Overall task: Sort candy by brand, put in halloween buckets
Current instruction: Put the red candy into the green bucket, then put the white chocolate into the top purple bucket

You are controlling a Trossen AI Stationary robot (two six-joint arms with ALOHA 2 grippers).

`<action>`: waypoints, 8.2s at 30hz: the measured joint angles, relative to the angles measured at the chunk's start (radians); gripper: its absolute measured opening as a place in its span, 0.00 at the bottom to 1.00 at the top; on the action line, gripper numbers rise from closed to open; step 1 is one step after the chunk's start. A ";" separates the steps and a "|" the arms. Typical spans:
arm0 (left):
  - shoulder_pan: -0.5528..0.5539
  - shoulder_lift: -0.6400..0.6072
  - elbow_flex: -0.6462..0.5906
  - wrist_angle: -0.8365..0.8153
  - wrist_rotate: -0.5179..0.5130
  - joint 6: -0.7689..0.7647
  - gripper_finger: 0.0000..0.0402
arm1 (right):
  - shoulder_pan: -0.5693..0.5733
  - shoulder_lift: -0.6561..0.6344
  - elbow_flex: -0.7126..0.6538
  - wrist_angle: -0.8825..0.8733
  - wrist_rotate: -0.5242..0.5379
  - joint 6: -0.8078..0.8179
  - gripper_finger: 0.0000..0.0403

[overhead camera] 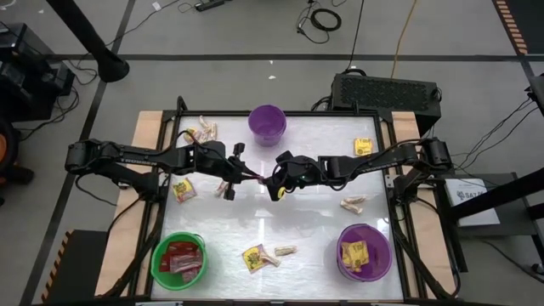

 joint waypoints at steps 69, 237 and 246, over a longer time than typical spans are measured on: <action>-0.767 -0.284 0.044 -0.787 0.180 -0.898 0.00 | 0.122 -0.040 0.000 -0.159 -0.127 -0.357 0.52; 0.364 0.259 0.289 0.011 -0.247 -0.213 0.01 | -0.338 -0.298 0.000 -0.750 -0.205 -0.609 0.52; 0.431 0.326 0.288 0.072 -0.150 -0.667 0.01 | -0.351 -0.298 0.000 -0.636 -0.123 -0.669 0.52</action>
